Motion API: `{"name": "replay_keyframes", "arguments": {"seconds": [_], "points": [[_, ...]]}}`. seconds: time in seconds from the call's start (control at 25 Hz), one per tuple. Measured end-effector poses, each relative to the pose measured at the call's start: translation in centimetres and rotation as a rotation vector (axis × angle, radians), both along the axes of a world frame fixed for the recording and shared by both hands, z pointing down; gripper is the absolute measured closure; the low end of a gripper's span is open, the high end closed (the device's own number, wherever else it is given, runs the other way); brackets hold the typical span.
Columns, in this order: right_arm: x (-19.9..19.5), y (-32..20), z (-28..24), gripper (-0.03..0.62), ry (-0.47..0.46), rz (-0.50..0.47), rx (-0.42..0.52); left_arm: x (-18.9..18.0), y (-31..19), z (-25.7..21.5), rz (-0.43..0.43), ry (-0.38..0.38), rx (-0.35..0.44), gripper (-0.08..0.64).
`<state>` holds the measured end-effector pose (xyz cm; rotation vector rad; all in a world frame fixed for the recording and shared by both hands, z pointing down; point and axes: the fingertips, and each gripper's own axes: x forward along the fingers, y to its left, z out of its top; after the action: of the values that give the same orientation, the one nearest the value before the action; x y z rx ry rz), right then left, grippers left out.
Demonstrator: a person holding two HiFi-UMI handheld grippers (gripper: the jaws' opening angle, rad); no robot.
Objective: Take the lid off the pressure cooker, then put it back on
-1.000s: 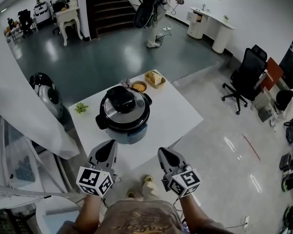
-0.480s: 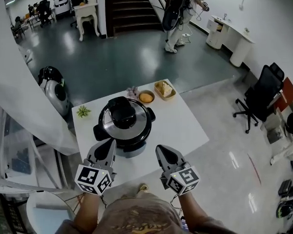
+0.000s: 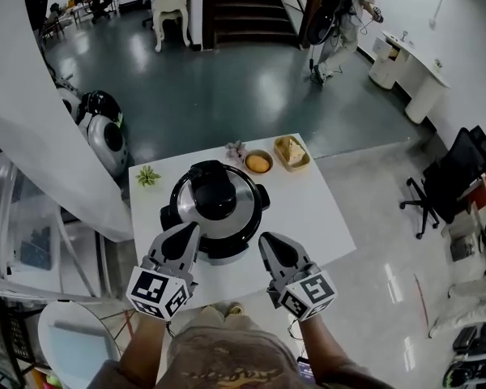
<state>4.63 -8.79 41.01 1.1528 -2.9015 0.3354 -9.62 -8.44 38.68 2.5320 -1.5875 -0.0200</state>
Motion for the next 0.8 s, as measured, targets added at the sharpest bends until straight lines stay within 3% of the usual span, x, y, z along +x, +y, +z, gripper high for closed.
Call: {"name": "replay_keyframes", "arguments": {"seconds": [0.08, 0.32, 0.52, 0.8], "points": [[-0.7, -0.4, -0.2, 0.57, 0.006, -0.026, 0.008, -0.3, -0.3, -0.1, 0.006, 0.002, -0.002, 0.549], [-2.8, -1.7, -0.4, 0.466, -0.01, -0.084, 0.016, -0.6, -1.2, -0.1, 0.066, 0.009, -0.006, 0.406], [-5.0, -2.5, 0.2, 0.285, 0.061, -0.199, 0.016, -0.4, -2.3, -0.2, 0.143, -0.018, -0.002, 0.282], [-6.3, -4.6, 0.3, 0.247, 0.126, -0.318, 0.027, -0.2, -3.8, 0.5, 0.233, -0.091, -0.014, 0.232]]}}
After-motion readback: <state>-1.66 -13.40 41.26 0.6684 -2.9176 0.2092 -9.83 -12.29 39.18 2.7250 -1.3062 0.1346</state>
